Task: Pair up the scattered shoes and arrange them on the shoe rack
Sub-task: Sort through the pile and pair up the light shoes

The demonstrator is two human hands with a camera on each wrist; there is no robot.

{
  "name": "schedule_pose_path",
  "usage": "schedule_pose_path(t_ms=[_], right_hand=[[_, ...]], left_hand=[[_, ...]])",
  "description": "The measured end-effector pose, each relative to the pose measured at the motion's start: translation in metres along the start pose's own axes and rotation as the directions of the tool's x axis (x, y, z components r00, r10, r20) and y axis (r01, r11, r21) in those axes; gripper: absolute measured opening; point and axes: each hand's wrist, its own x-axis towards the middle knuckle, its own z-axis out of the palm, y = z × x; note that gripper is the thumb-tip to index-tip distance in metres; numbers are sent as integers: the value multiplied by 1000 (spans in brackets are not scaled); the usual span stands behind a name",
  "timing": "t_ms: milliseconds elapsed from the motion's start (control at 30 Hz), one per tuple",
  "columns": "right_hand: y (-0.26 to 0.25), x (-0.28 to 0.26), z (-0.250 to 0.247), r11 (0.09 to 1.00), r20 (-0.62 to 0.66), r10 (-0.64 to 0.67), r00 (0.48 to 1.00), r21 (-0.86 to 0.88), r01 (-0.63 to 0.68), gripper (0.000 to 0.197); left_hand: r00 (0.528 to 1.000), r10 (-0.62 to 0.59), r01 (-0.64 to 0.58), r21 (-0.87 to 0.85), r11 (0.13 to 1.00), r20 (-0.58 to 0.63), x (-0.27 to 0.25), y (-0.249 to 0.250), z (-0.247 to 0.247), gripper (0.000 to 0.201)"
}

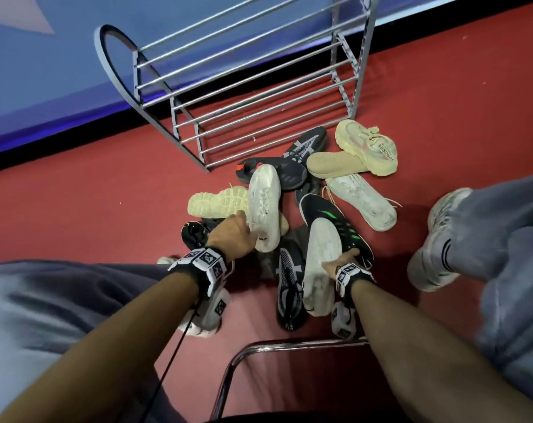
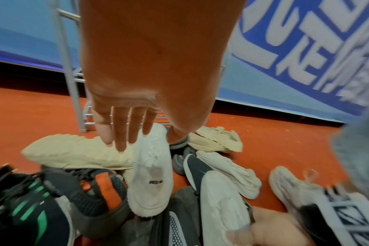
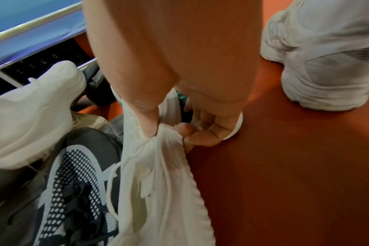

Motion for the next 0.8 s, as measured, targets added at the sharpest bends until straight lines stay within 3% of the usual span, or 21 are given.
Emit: schedule_pose_path(t_ms=[100,233,367,467,533,600,700,800], right_hand=[[-7,1,7,999,49,-26,998,-42,28,91],[-10,13,8,998,75,-26,997,-62,30,98],[-12,22,-9,993,138,-100,985,-57,108,89],[-11,27,-17,984,172,-169,970,-28,177,91],[-9,32,-20,980,190,-197,962,9,199,92],[-11,31,-24,975,199,-221,955,18,222,89],[-13,31,-26,970,184,-240,953,26,240,81],[-13,26,-28,960,184,-281,942,49,276,70]], left_hand=[[993,-115,110,-145,983,-27,15,-11,9,43],[977,-211,208,-220,953,6,32,-9,45,60],[985,-170,172,-210,962,25,42,4,84,60],[992,-122,121,-86,989,-9,45,7,105,48],[989,-142,137,-101,985,-39,46,7,111,41],[993,-112,115,-105,988,26,49,3,116,36],[992,-116,125,-186,975,58,53,-5,120,53],[990,-138,134,-229,964,-4,51,-12,124,57]])
